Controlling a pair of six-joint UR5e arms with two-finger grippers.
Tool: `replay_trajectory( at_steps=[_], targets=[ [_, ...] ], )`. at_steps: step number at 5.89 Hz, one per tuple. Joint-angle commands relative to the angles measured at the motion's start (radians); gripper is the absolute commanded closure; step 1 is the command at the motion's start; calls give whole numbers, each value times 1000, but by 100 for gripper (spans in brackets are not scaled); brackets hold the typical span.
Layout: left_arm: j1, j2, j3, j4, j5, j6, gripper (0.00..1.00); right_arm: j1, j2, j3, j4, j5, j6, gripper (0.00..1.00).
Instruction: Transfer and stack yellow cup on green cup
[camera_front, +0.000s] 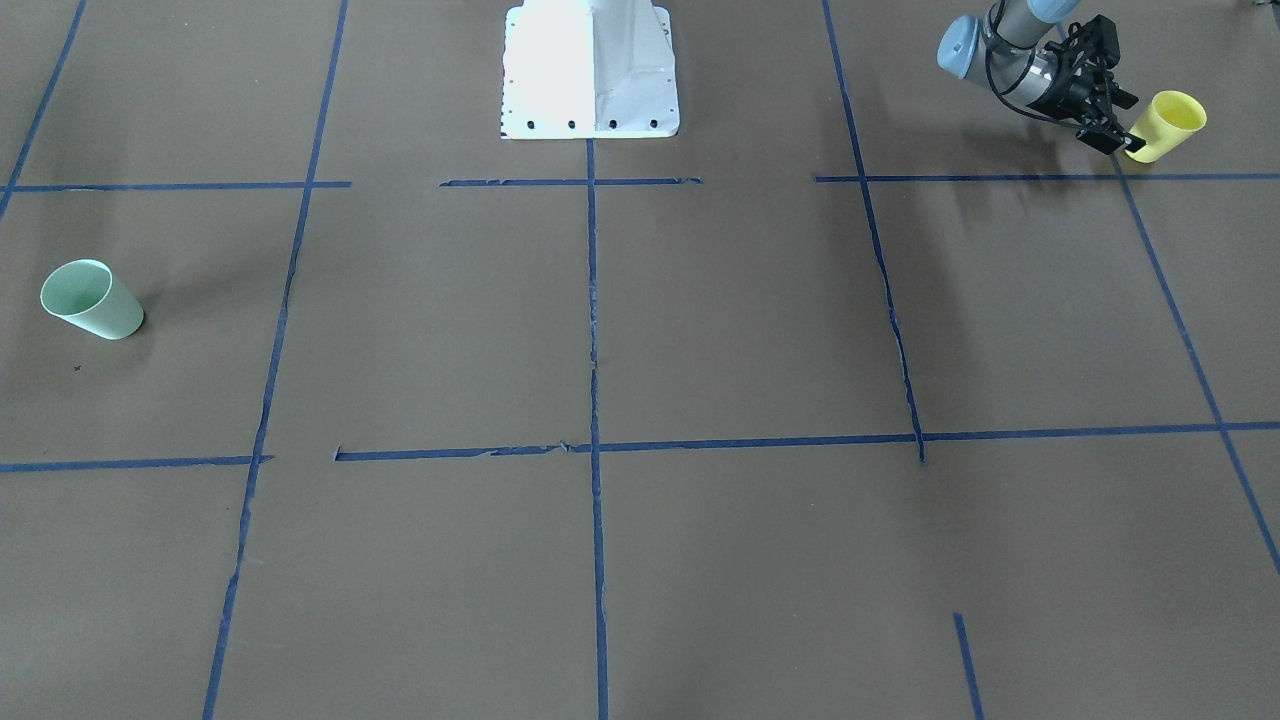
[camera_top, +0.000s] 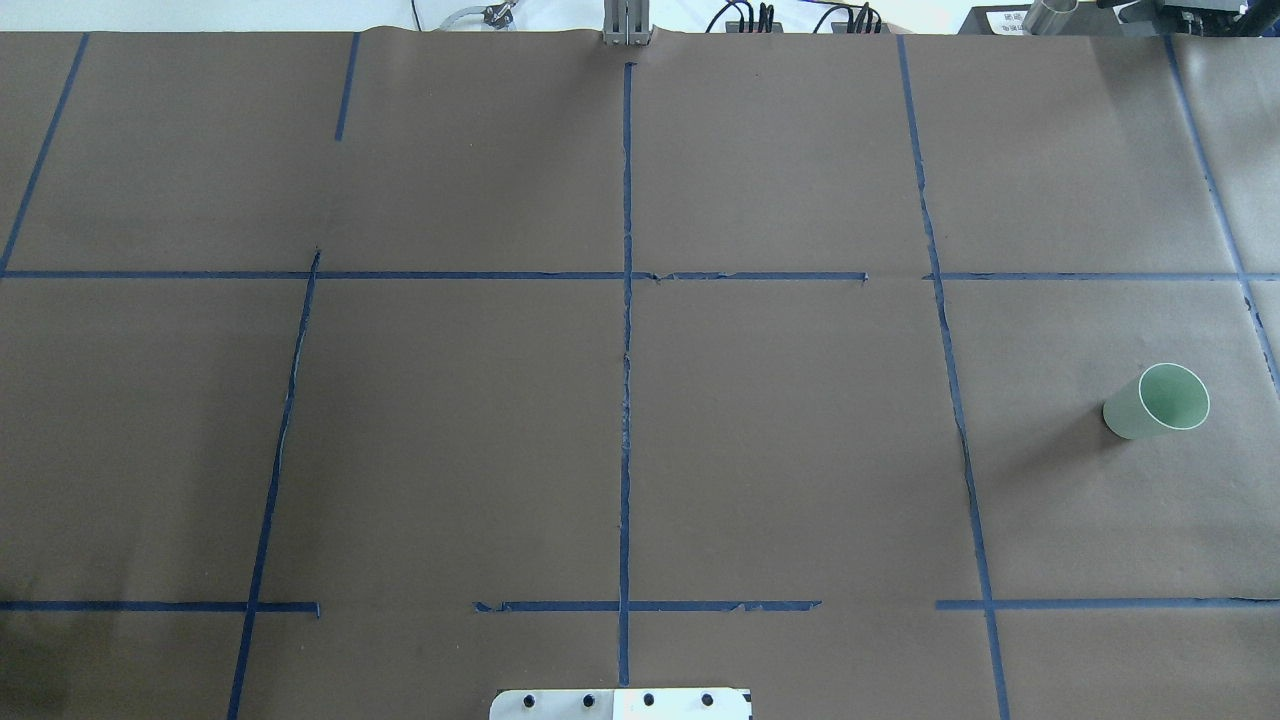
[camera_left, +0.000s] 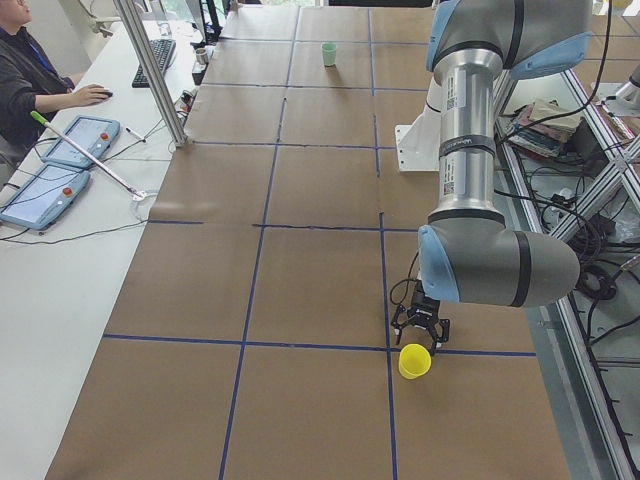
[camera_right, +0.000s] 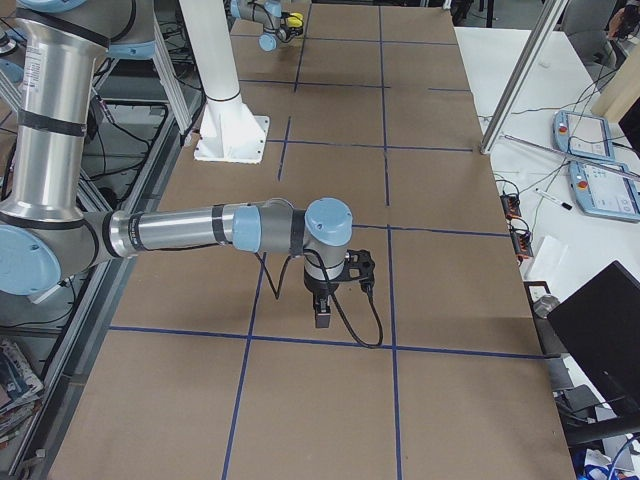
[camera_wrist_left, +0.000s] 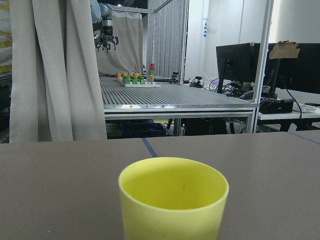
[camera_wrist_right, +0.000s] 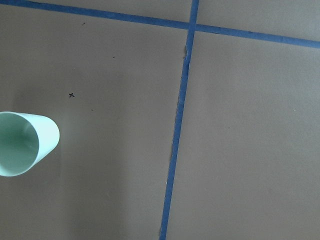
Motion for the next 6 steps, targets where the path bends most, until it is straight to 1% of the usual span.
replay_trajectory(
  at_steps=[1,4,6],
  targets=[
    [2,17,12,-4,1,7,0,0,0,0,0,0,5,0],
    [2,28,21,-7,3,42,0,0,0,2,0,5,10,0],
    [2,21,52,-9,6,56,0,0,3,0,0,5,10,0]
  ],
)
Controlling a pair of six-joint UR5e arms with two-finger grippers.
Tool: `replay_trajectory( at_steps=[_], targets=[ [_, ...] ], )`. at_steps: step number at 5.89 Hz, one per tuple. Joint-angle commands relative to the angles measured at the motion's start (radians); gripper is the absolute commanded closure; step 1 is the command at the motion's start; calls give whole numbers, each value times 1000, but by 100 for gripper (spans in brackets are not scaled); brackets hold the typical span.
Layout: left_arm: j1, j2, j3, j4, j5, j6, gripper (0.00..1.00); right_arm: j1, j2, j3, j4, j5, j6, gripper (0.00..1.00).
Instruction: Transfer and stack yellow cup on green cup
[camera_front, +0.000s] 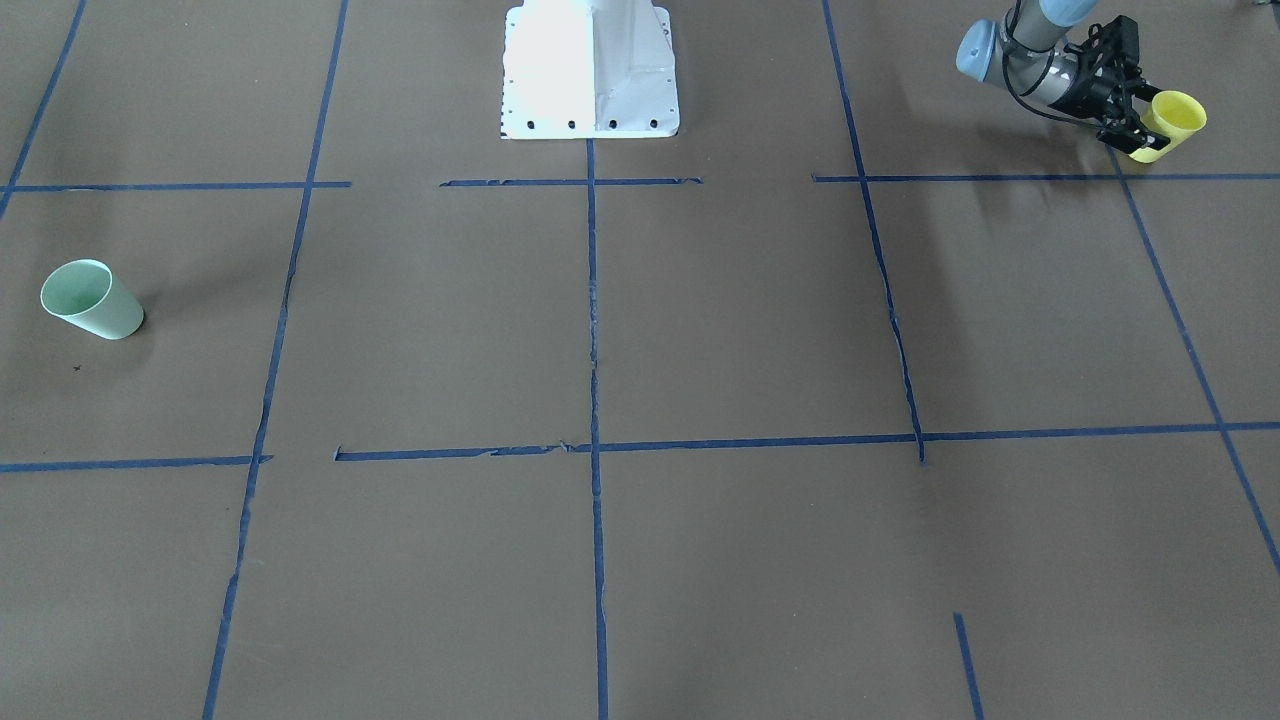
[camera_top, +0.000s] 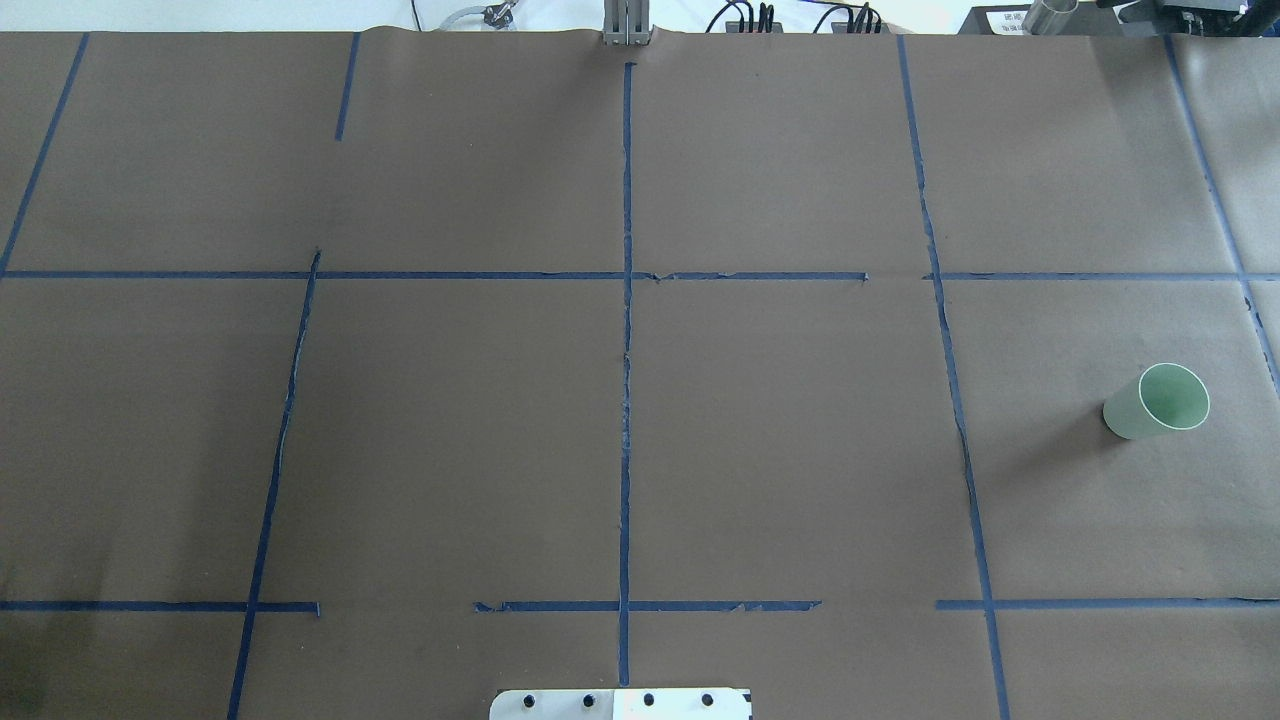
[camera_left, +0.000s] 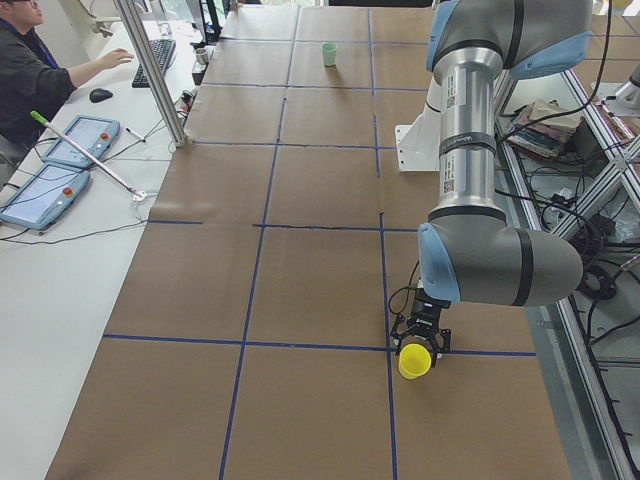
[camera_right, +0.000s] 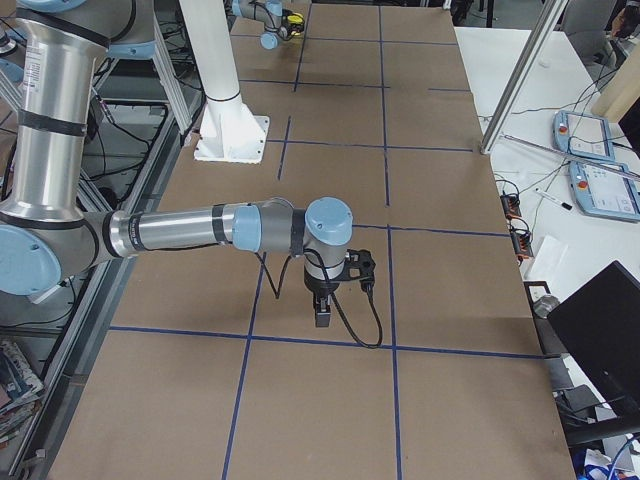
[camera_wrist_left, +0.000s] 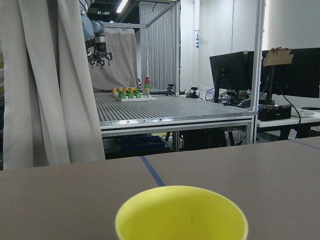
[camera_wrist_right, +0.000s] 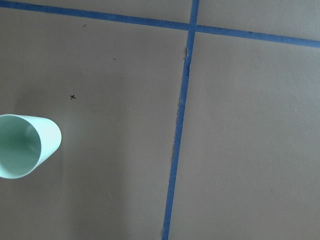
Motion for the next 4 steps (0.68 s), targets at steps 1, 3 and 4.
replay_trajectory(
  at_steps=[1,3,4],
  targets=[
    [0,-6,34,-2,5,4,0,-2,1,-1,0,0,0,0],
    [3,-11,68,-19,8,4,0,-2,1,-1,0,0,0,0],
    [3,-12,82,-20,8,4,0,-2,1,-1,0,0,0,0]
  ],
)
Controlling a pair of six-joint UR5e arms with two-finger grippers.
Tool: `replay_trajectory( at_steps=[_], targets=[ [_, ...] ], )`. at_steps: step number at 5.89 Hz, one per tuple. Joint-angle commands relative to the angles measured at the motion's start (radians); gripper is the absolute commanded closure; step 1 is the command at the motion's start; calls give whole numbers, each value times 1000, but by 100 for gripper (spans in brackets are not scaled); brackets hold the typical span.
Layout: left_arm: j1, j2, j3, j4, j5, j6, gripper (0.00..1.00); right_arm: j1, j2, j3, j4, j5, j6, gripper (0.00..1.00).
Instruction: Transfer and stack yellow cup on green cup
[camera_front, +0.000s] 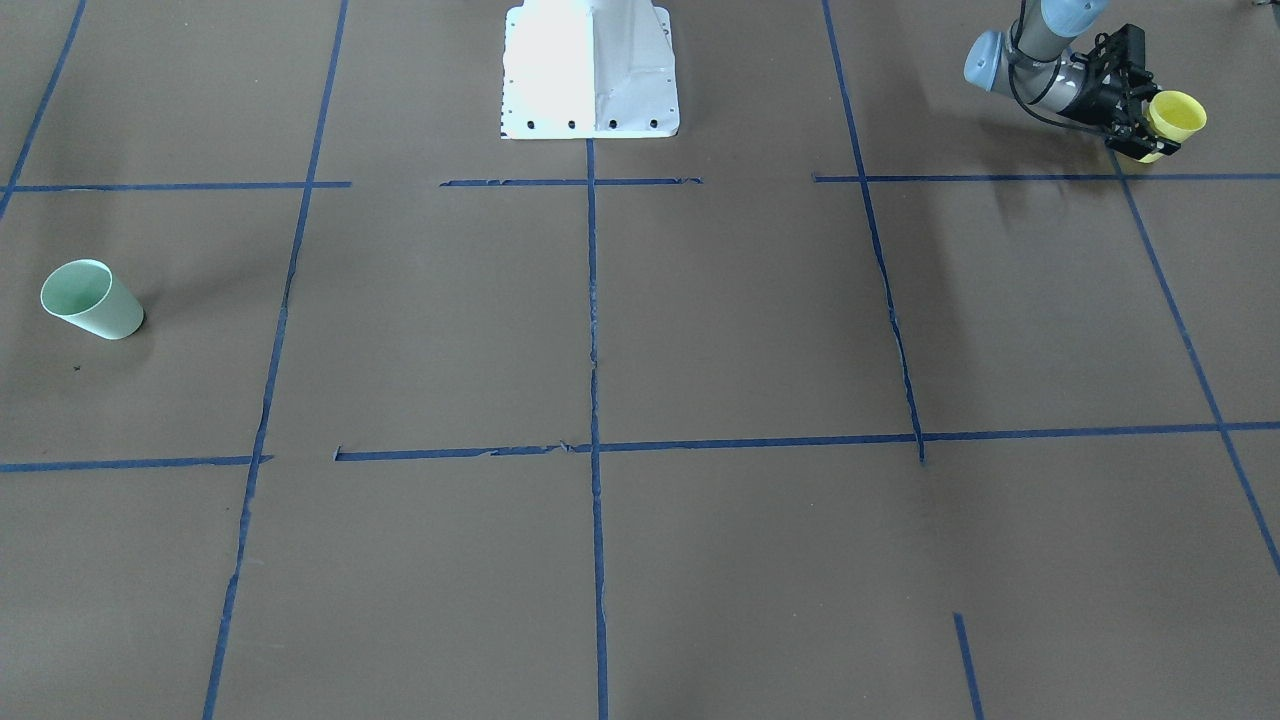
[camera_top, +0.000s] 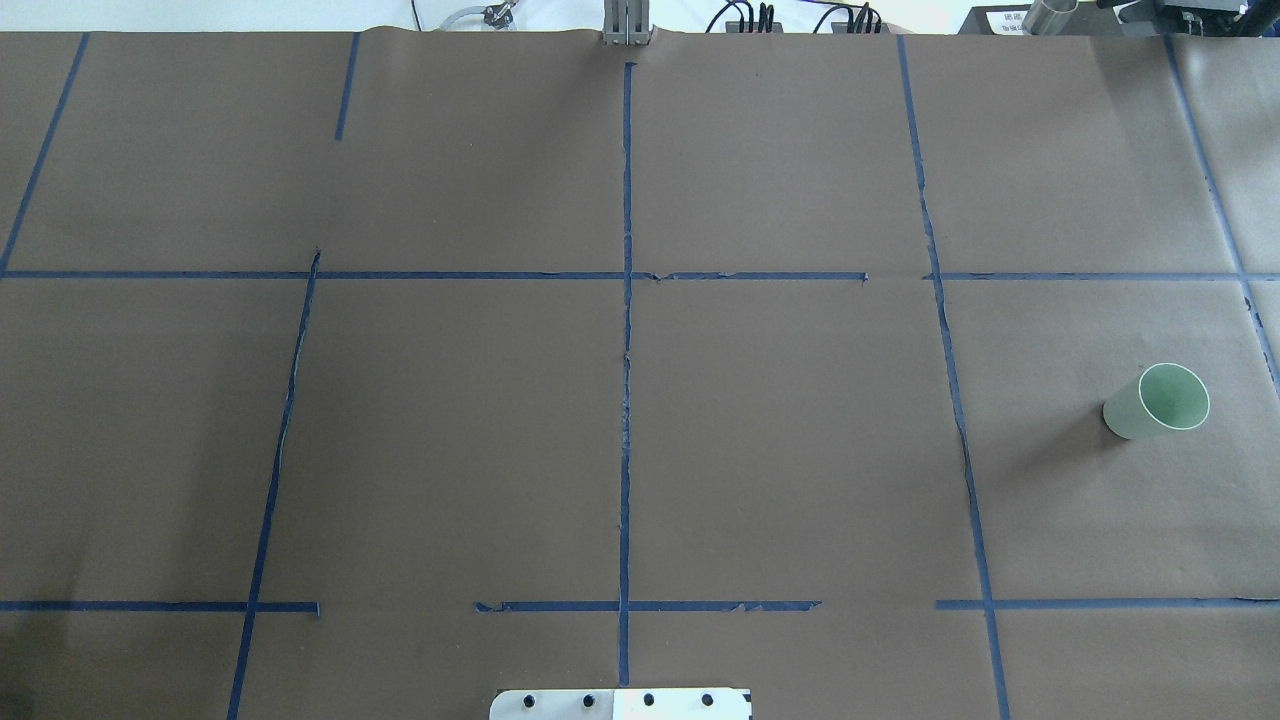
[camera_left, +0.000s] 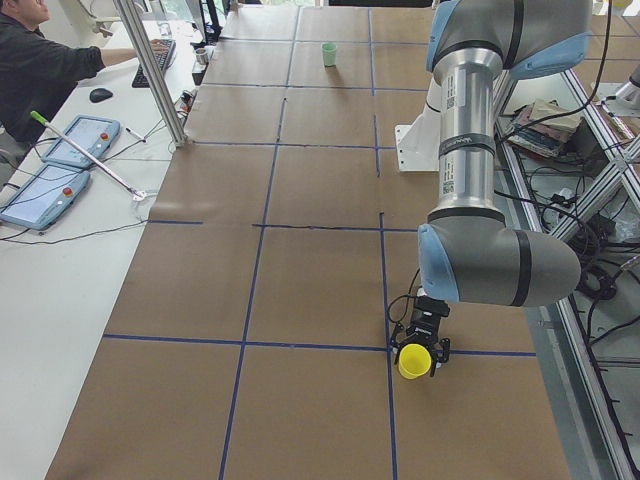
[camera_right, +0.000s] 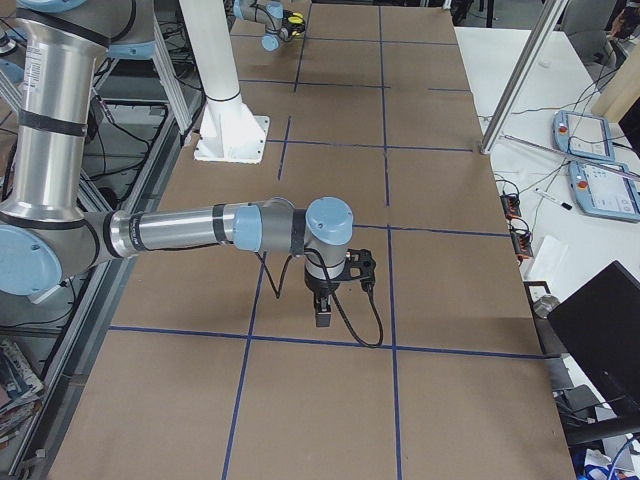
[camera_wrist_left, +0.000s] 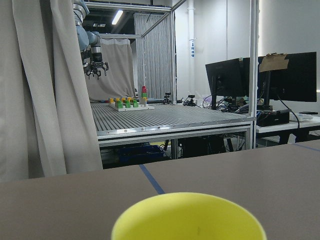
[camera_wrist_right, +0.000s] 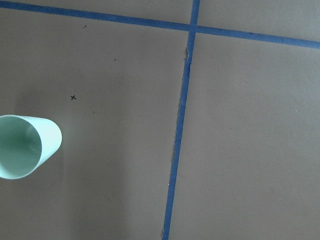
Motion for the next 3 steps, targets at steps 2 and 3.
replay_trajectory(
  at_steps=[2,3],
  targets=[
    [1,-3,21,-9,1,0,11,0,0,0,0,0,0,0],
    [2,-3,26,-11,1,0,48,0,0,0,0,0,0,0]
  ],
)
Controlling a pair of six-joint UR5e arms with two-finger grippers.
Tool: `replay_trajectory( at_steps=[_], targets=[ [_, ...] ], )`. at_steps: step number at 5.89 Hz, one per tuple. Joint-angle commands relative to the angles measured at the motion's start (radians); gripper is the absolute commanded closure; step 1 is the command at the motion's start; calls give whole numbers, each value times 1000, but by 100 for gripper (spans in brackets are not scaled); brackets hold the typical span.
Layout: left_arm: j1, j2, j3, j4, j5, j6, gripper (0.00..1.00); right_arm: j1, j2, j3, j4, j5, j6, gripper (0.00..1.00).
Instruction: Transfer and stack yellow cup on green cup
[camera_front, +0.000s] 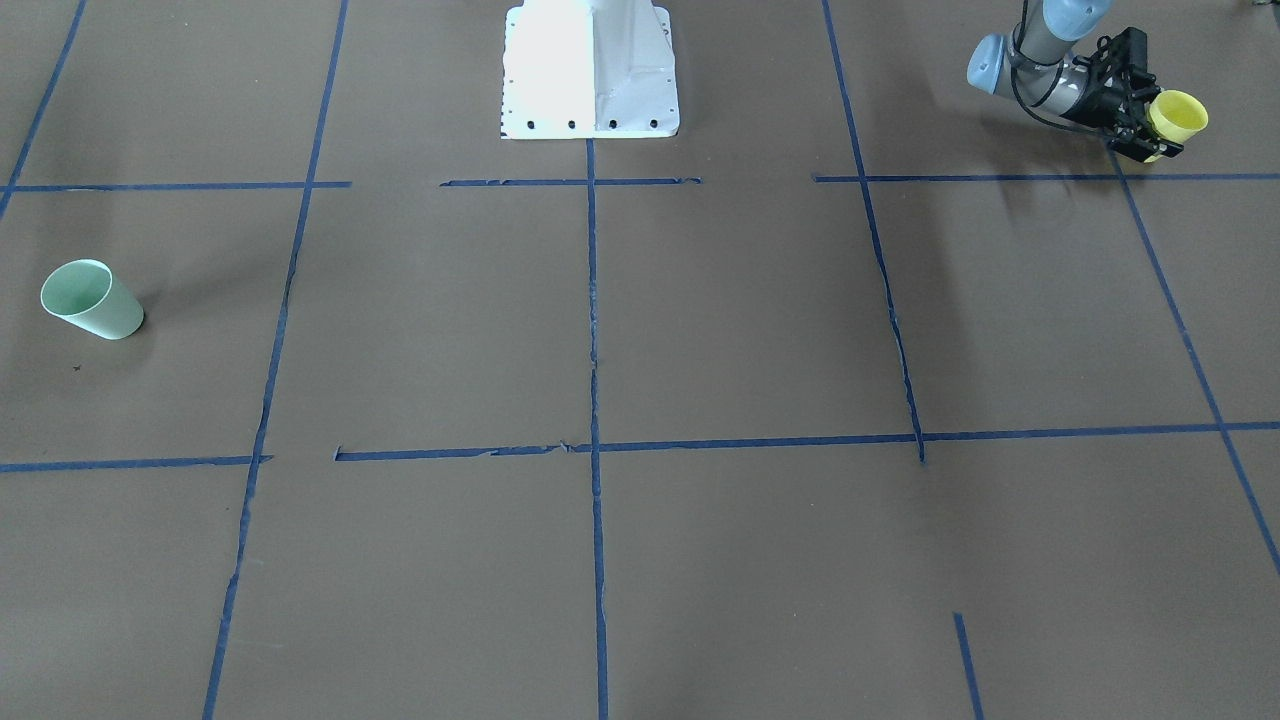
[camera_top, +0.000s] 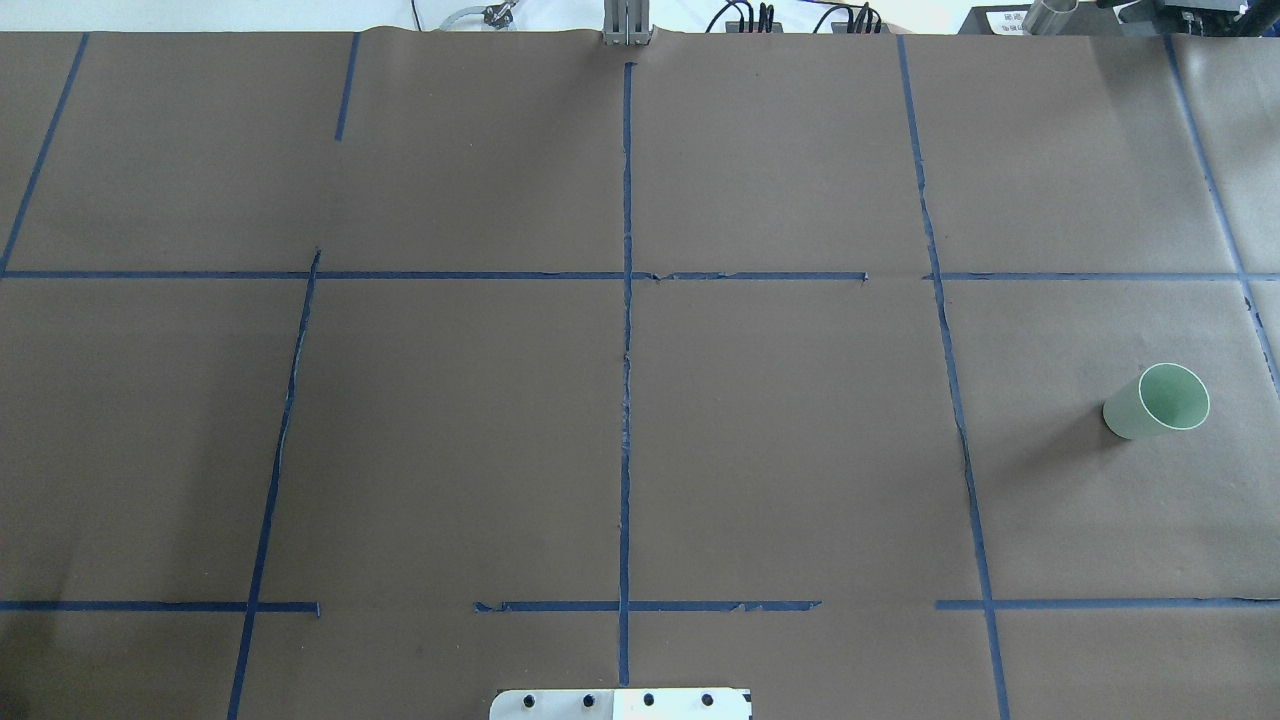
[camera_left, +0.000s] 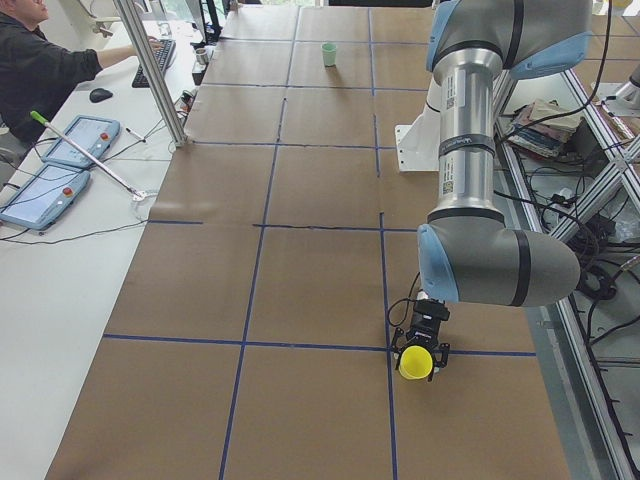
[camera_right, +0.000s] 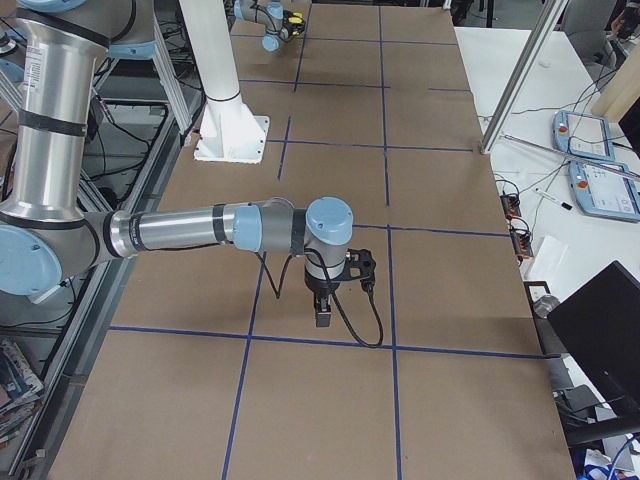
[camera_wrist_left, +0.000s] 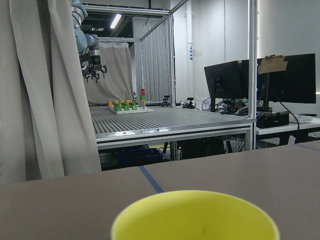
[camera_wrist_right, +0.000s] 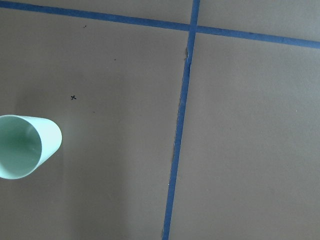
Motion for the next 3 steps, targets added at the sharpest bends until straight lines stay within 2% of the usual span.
replay_trajectory(
  at_steps=[1,3],
  targets=[
    [-1,1,2,1,0,0,75,0,0,2,0,0,2,0],
    [-10,23,-23,12,2,32,76,0,2,2,0,0,3,0]
  ],
)
